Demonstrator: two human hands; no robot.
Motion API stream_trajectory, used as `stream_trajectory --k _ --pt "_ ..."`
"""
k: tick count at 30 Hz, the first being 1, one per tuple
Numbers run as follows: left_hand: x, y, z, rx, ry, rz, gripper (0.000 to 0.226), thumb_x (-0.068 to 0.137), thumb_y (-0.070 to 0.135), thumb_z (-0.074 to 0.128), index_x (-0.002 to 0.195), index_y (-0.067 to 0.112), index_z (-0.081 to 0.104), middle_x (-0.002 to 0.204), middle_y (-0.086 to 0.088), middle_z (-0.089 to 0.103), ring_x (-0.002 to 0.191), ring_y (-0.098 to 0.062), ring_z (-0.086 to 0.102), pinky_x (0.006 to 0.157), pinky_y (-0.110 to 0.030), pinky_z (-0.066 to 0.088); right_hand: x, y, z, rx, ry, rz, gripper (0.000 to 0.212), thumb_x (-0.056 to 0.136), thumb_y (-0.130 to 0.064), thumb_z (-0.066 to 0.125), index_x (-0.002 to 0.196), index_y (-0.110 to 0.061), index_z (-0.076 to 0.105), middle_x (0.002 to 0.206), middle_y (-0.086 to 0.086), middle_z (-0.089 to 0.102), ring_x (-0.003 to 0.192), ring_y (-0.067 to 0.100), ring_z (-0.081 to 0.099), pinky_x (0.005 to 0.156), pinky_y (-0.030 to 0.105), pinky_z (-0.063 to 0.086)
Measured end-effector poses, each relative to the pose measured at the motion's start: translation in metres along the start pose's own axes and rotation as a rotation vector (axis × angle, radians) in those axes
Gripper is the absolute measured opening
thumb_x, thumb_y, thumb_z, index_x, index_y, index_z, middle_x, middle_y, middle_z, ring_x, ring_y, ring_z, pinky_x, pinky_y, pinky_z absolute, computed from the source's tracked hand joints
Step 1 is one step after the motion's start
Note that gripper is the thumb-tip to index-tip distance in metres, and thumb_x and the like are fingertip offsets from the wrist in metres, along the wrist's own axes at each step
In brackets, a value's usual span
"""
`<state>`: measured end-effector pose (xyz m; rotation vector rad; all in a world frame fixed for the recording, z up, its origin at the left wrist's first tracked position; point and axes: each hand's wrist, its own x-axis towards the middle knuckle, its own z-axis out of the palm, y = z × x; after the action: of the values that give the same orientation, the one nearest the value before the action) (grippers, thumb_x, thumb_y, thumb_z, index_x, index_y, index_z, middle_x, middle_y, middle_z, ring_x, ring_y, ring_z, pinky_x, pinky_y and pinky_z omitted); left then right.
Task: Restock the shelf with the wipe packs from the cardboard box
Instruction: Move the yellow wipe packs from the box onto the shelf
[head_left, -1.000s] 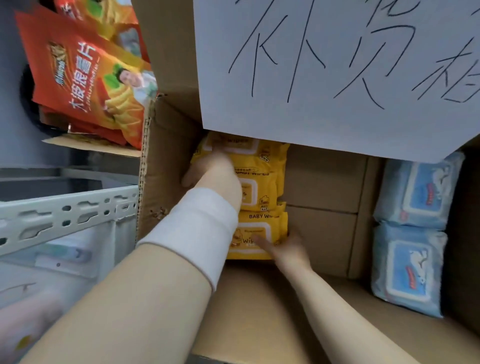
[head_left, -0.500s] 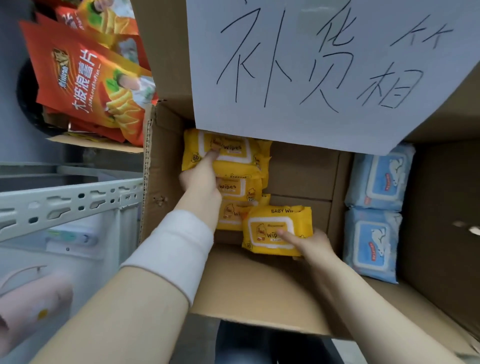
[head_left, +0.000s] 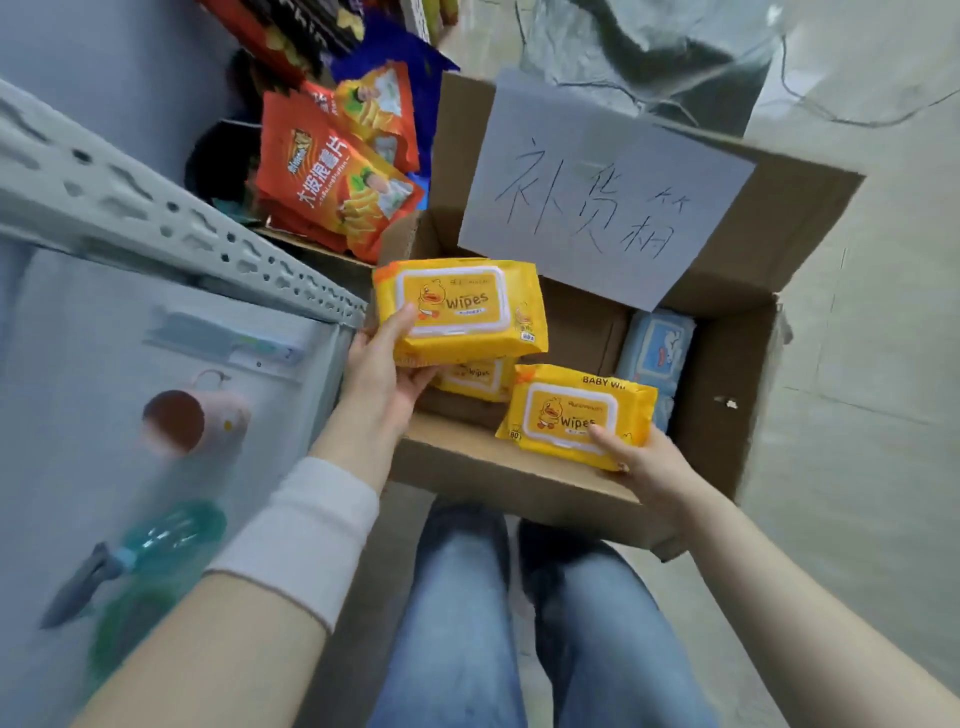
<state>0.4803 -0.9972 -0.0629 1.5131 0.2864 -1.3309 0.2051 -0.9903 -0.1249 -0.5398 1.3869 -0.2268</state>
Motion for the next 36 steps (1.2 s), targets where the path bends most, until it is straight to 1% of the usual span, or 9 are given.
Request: stream_trajectory --k 5,7,10,15,21,25,30,33,36 --pt "-0.113 0.021 -0.04 0.248 -0.259 0.183 0.042 0.082 0.016 0.063 0.122 0.024 0.05 0.111 -0.008 0.066 0.092 -0.022 0.069 0.071 -0.038 0.059 -0.071 -0.013 -0.003 -0.085 -0.183 -0.099 0.038 0.074 -0.023 0.07 0.11 -0.024 0.059 0.103 -0.004 0.073 0.091 0.014 0.071 0.066 0.024 0.058" --pt "-0.16 0.018 -0.061 0.242 -0.322 0.213 0.057 0.074 0.018 0.064 0.127 0.029 0.047 0.114 -0.007 0.067 0.098 -0.026 0.068 0.077 -0.04 0.058 -0.097 -0.018 -0.006 -0.152 -0.241 -0.133 0.049 0.07 -0.024 0.071 0.116 -0.019 0.057 0.108 0.001 0.071 0.098 0.02 0.069 0.072 0.027 0.059" --pt "-0.232 0.005 -0.09 0.161 -0.34 0.296 0.061 0.061 0.017 0.072 0.116 0.035 0.052 0.107 -0.005 0.071 0.096 -0.027 0.069 0.069 -0.038 0.059 -0.138 -0.022 -0.01 -0.248 -0.303 -0.17 0.051 0.071 -0.025 0.07 0.119 -0.017 0.055 0.112 0.002 0.069 0.102 0.023 0.067 0.077 0.03 0.059" --pt "-0.333 -0.007 -0.147 -0.021 -0.162 0.51 0.04 0.069 0.017 0.063 0.106 0.03 0.053 0.096 -0.003 0.073 0.086 -0.024 0.071 0.061 -0.035 0.058 -0.203 -0.037 0.016 -0.38 -0.431 -0.274 0.054 0.066 -0.03 0.071 0.117 -0.018 0.057 0.108 0.0 0.071 0.095 0.018 0.07 0.069 0.025 0.059" --pt "-0.441 -0.016 -0.222 -0.192 0.112 0.789 0.03 0.079 0.029 0.057 0.106 0.019 0.047 0.101 -0.006 0.069 0.083 -0.019 0.071 0.064 -0.036 0.059 -0.288 -0.042 0.107 -0.454 -0.666 -0.391 0.057 0.074 -0.023 0.066 0.127 -0.012 0.05 0.119 0.005 0.066 0.107 0.023 0.065 0.086 0.037 0.055" --pt "-0.51 -0.042 -0.294 -0.227 0.305 0.928 0.004 0.087 0.024 0.052 0.091 0.022 0.053 0.083 0.001 0.074 0.072 -0.014 0.072 0.056 -0.031 0.058 -0.354 -0.012 0.171 -0.477 -0.832 -0.418 0.038 0.075 -0.021 0.065 0.112 -0.019 0.056 0.102 -0.004 0.072 0.088 0.011 0.071 0.064 0.023 0.057" --pt "-0.597 -0.096 -0.409 -0.284 0.441 1.046 0.017 0.076 0.024 0.061 0.092 0.028 0.06 0.087 0.006 0.075 0.081 -0.014 0.072 0.061 -0.032 0.059 -0.426 0.062 0.236 -0.505 -0.999 -0.406 0.036 0.07 -0.019 0.064 0.106 -0.021 0.058 0.099 -0.005 0.074 0.092 0.012 0.069 0.077 0.031 0.053" --pt "-0.64 -0.131 -0.474 -0.312 0.537 1.115 0.02 0.071 0.023 0.063 0.09 0.029 0.062 0.085 0.01 0.074 0.081 -0.01 0.071 0.062 -0.029 0.058 -0.458 0.11 0.272 -0.561 -1.03 -0.419 0.03 0.082 -0.012 0.061 0.11 -0.021 0.058 0.112 0.0 0.068 0.101 0.017 0.065 0.079 0.032 0.052" --pt "-0.667 -0.16 -0.527 -0.355 0.645 1.153 0.016 0.078 0.016 0.06 0.091 0.026 0.06 0.081 0.012 0.074 0.077 -0.006 0.071 0.061 -0.026 0.058 -0.484 0.153 0.306 -0.603 -1.044 -0.398 0.026 0.088 -0.007 0.055 0.114 -0.012 0.057 0.106 0.002 0.07 0.095 0.017 0.066 0.068 0.027 0.057"
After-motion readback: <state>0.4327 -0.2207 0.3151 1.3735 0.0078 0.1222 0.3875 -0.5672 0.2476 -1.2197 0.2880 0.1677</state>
